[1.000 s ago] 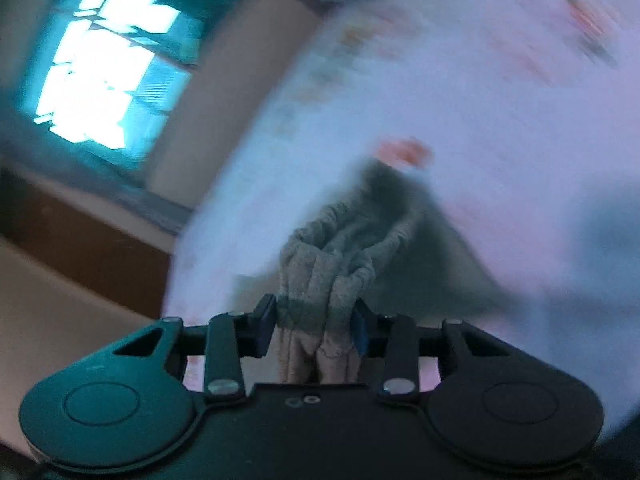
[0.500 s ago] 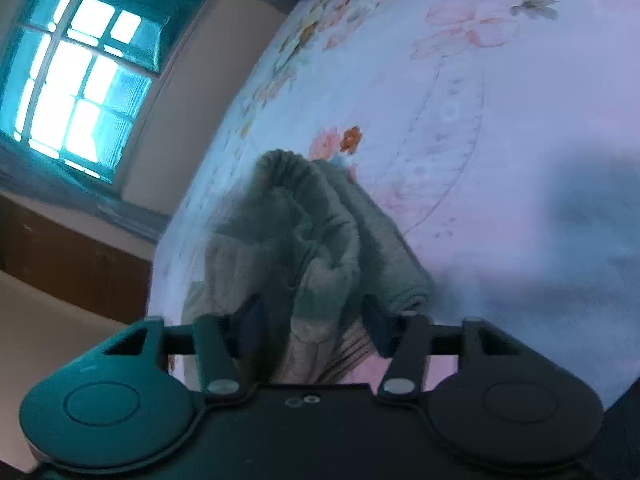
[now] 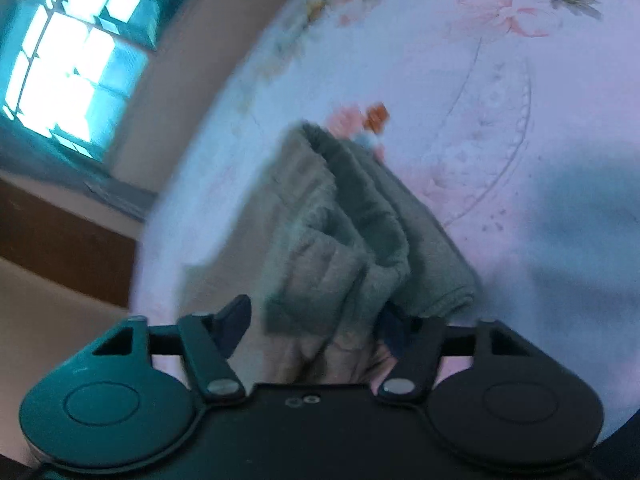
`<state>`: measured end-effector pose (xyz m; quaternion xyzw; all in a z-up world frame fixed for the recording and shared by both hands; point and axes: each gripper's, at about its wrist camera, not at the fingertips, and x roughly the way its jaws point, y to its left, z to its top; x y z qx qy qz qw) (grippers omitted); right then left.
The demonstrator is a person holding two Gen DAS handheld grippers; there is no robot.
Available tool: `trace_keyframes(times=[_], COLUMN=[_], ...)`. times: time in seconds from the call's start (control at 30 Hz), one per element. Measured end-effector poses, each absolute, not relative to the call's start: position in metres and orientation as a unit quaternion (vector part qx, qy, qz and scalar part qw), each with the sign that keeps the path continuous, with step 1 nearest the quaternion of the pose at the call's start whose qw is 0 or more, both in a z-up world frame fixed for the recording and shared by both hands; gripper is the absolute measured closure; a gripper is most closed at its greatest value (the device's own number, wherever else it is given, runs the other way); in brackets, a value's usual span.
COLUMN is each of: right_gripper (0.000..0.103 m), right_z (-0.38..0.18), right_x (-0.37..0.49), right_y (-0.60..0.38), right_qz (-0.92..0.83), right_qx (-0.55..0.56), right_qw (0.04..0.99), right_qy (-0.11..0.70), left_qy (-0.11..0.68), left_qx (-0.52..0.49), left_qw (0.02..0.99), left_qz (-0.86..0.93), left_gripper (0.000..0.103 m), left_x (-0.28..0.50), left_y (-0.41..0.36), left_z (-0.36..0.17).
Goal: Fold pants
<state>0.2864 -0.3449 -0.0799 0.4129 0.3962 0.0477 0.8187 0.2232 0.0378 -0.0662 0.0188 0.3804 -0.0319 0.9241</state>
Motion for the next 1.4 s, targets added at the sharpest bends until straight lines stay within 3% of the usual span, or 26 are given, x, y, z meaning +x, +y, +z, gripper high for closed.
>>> trace_keyframes(times=[0.1,0.23,0.37,0.53,0.63,0.7,0.73,0.83,0.93,1.17,1.4], right_gripper=[0.074,0.075,0.077,0.069,0.054,0.013,0.011,0.014,0.02,0.023,0.026], right_z=[-0.068,-0.054,-0.117,-0.105,-0.084,-0.072,-0.07,-0.084,-0.104,-0.12,-0.119], right_x=[0.283,0.259,0.271,0.279,0.271,0.259,0.259,0.283,0.309,0.328,0.353], right_y=[-0.346,-0.351,-0.376,-0.372,-0.391,-0.408,-0.417,-0.434,-0.434,-0.43,-0.428], right_qz=[0.075,0.102,0.065,0.086,0.112,0.104,0.109,0.125,0.151,0.222,0.279], right_qx=[0.404,0.39,0.445,0.419,0.403,0.389,0.387,0.417,0.437,0.406,0.403], right_qw=[0.835,0.864,0.813,0.817,0.832,0.856,0.861,0.84,0.815,0.789,0.753], right_qy=[0.365,0.303,0.369,0.387,0.365,0.326,0.311,0.323,0.349,0.405,0.44], left_qy=[0.379,0.379,0.382,0.391,0.391,0.375,0.363,0.333,0.357,0.403,0.397], left_qx=[0.015,0.01,0.013,0.013,0.027,-0.043,-0.083,-0.169,-0.23,-0.254,-0.359], left_qw=[0.925,0.925,0.923,0.92,0.919,0.925,0.926,0.924,0.894,0.853,0.798], left_qz=[-0.031,-0.033,-0.034,-0.034,-0.037,-0.051,-0.055,-0.079,-0.143,-0.214,-0.276], left_gripper=[0.011,0.01,0.009,0.008,0.008,0.008,0.008,0.008,0.008,0.008,0.008], left_x=[0.222,0.222,0.223,0.223,0.203,0.192,0.194,0.223,0.269,0.335,0.376], left_y=[0.039,0.041,0.04,0.042,0.061,0.091,0.102,0.113,0.1,0.073,0.075], left_z=[-0.066,-0.067,-0.068,-0.066,-0.056,-0.045,-0.039,-0.027,-0.043,-0.088,-0.115])
